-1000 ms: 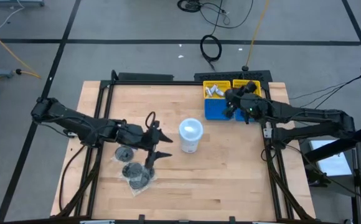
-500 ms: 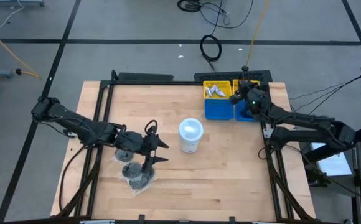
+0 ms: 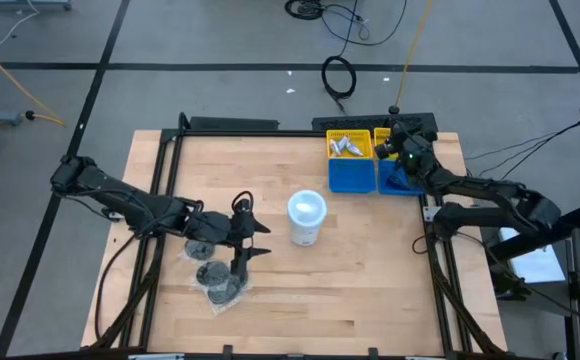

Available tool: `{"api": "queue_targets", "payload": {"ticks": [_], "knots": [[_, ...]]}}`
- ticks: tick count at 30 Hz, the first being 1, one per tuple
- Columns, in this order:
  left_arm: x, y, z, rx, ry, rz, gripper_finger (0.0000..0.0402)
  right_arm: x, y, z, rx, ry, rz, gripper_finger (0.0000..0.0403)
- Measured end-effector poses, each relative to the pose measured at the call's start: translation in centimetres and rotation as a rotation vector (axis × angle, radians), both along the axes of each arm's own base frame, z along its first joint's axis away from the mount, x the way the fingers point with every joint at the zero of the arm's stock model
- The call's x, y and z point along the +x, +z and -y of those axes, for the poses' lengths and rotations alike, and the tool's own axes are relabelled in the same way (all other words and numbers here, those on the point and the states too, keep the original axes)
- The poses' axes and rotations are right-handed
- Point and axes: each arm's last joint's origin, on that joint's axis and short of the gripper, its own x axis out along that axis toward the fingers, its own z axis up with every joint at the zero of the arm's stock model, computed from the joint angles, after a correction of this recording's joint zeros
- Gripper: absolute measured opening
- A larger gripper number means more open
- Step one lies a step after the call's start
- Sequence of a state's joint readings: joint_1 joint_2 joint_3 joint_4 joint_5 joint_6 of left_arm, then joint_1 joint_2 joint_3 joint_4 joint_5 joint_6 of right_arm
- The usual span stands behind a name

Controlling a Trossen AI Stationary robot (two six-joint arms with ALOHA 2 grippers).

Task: Pick & Place Travel size toiletries
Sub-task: Put the black deodorant into the right yellow bin

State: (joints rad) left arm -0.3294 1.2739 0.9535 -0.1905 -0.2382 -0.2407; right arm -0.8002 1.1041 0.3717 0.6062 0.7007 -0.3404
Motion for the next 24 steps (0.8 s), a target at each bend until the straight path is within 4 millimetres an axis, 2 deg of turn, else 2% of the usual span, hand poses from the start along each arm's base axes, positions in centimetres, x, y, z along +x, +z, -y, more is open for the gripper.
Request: {"api": "queue_targets", "payload": {"ticks": [15,24], "knots": [[0.0,0.0,0.0,-0.004,0.003,0.000,0.0241,-0.6,-3.1,3.5,0.033,-0.001,-0.047,0.0186],[0.0,0.0,0.0,-0.005,0.004,0.000,0.0241,-0.3,-3.1,4.1,0.055,-0.016,-0.048,0.0187]]}}
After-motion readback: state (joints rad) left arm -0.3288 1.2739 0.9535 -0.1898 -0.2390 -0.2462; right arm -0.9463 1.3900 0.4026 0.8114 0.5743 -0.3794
